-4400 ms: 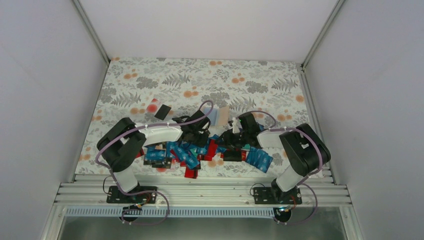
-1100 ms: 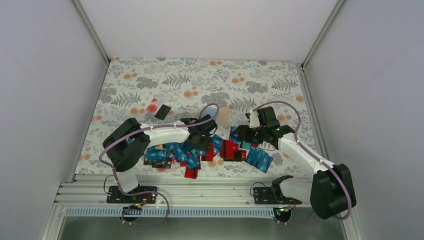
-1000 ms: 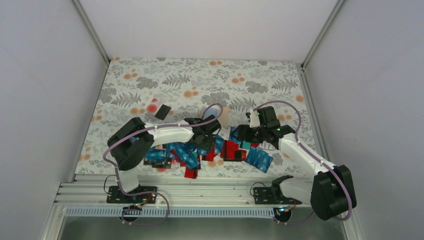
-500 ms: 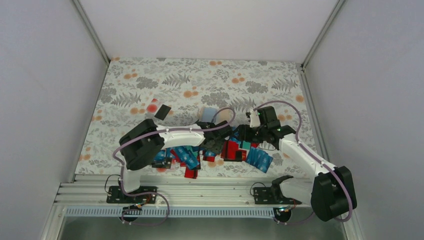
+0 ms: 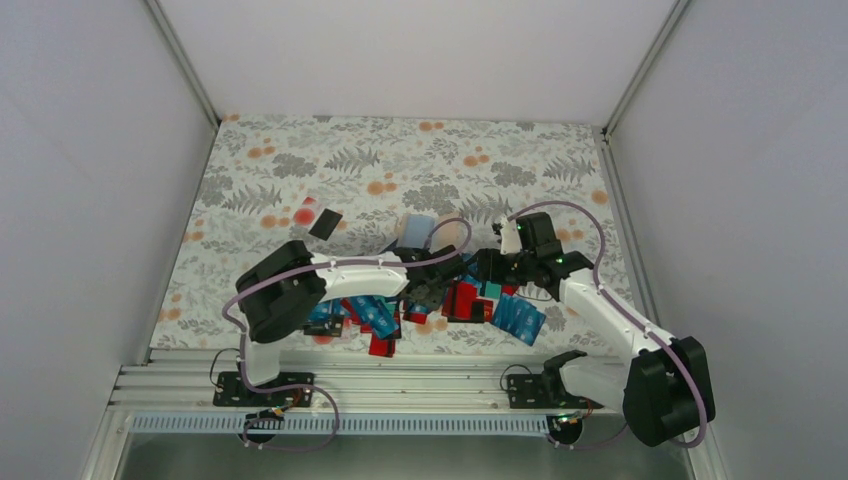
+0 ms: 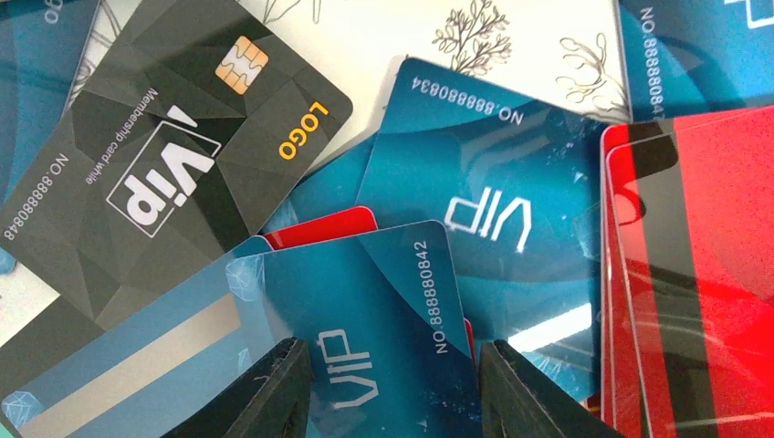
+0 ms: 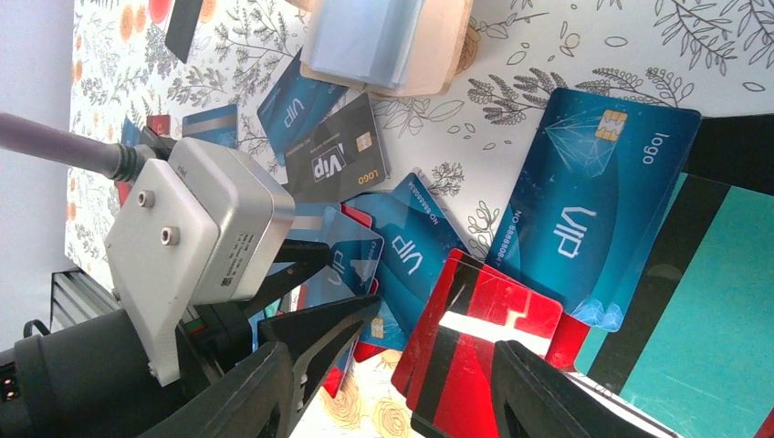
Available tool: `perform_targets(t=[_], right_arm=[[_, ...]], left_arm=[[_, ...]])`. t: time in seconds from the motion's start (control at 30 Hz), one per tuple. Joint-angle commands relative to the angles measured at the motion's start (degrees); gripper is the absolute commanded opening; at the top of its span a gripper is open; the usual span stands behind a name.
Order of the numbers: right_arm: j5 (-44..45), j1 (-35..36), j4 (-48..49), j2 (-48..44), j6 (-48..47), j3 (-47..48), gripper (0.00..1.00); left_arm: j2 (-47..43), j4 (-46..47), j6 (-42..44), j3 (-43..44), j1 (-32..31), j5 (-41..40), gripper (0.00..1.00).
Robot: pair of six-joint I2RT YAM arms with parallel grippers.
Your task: Put the credit cards into the card holder
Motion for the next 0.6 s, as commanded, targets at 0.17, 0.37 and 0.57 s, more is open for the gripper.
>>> perform_targets(t=[0.17, 0.37, 0.57], right_arm=[[-2.67, -0.14, 0.31, -2.22, 0.14, 0.52, 0.56], [-5.25, -0.12, 1.50, -2.05, 0.77, -0.83, 0.56], [-11.44, 0.44, 6.35, -1.56, 4.43, -5.64, 0.57]], left_arm=[[-6.47, 1.92, -0.56, -3.76, 0.29, 6.06, 0.46], [-10.26, 3.83, -0.55, -5.64, 0.92, 8.15, 0.46], [-12.84, 0.58, -2.35, -7.06, 1.02, 6.64, 0.51]])
